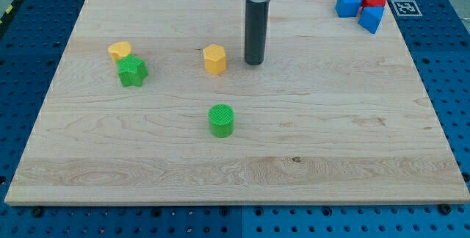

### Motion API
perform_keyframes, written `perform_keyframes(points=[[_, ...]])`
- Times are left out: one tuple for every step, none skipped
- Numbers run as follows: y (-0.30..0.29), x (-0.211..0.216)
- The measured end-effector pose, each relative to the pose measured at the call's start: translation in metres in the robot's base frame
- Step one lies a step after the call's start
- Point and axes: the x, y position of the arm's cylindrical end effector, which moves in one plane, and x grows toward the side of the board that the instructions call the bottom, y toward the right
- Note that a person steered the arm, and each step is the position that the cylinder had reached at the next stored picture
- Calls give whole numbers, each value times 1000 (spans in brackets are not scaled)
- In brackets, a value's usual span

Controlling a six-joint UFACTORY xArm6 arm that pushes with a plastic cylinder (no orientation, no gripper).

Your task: Place the hexagon at the right of the green star

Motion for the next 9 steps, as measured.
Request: perform_keyframes(points=[[-5, -12], [-7, -4], [-9, 6], [-32, 5], [-61, 8], [-85, 8], [-104, 12], [-123, 25], [-127, 26]])
